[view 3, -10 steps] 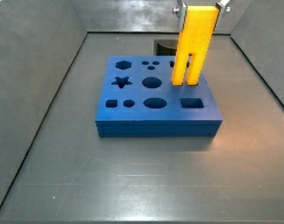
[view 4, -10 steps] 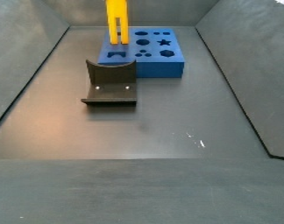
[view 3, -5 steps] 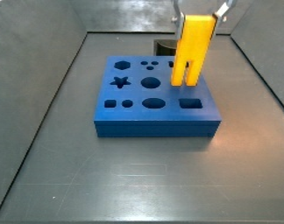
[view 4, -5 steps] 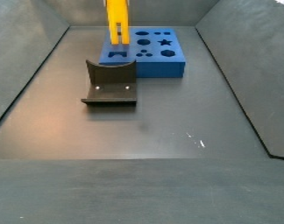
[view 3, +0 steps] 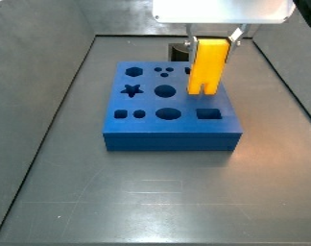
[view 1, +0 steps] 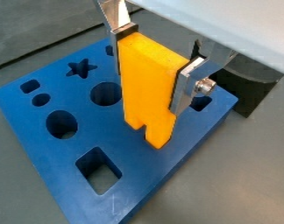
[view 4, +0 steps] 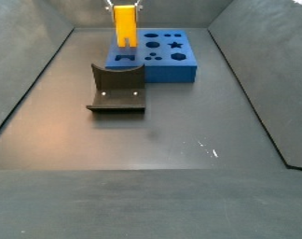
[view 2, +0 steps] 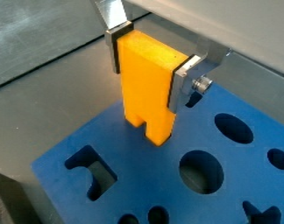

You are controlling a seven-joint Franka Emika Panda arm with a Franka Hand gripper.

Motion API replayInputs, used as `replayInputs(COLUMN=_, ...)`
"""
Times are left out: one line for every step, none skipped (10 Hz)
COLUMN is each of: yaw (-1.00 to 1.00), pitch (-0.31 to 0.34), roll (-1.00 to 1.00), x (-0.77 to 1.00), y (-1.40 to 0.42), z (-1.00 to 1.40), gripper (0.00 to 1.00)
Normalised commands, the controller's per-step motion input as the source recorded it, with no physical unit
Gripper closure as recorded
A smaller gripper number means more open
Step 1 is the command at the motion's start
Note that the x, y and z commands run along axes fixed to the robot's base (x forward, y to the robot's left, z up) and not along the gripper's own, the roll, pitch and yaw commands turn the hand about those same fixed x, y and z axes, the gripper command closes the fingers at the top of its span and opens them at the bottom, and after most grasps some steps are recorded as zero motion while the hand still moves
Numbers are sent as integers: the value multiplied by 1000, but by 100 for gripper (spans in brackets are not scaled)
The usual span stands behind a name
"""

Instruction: Insert the double-square object.

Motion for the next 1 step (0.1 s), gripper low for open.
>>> replayInputs(yaw=0, pitch=0, roll=0, x=0, y=0, z=0, gripper=100)
